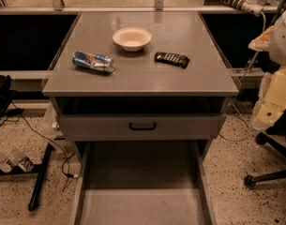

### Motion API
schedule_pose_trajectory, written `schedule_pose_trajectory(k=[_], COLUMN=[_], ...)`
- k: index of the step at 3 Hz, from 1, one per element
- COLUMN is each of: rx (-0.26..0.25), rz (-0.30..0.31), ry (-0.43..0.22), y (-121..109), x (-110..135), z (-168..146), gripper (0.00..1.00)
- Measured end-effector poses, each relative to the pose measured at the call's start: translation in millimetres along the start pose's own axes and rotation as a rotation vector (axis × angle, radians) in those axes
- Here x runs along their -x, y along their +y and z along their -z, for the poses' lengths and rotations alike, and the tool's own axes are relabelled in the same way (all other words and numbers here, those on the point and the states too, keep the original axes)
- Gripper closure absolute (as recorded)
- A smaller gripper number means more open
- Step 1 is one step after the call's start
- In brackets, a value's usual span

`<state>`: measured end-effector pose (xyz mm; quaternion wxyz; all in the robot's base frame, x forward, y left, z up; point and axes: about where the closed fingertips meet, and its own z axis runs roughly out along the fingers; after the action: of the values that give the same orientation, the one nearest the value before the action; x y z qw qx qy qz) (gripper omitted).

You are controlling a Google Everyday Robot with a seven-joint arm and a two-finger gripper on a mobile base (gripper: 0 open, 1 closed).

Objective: Place rxbar chocolate into middle drawer

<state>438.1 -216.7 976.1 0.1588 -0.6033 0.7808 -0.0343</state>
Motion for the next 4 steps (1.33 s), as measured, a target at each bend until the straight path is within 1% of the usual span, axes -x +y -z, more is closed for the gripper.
schedule_pose_trajectory(k=[1,2,3,4], rx=[0.0,-0.021,-0.057,-0.102], rz=[0.0,0.016,0.066,0.127], ry=[0.0,-0.016,-0.047,-0.101], y=[0,-21,-67,-110], x=[0,12,45,80], z=[0,-3,-10,-12], gripper=[0.0,0.0,0.0,0.0])
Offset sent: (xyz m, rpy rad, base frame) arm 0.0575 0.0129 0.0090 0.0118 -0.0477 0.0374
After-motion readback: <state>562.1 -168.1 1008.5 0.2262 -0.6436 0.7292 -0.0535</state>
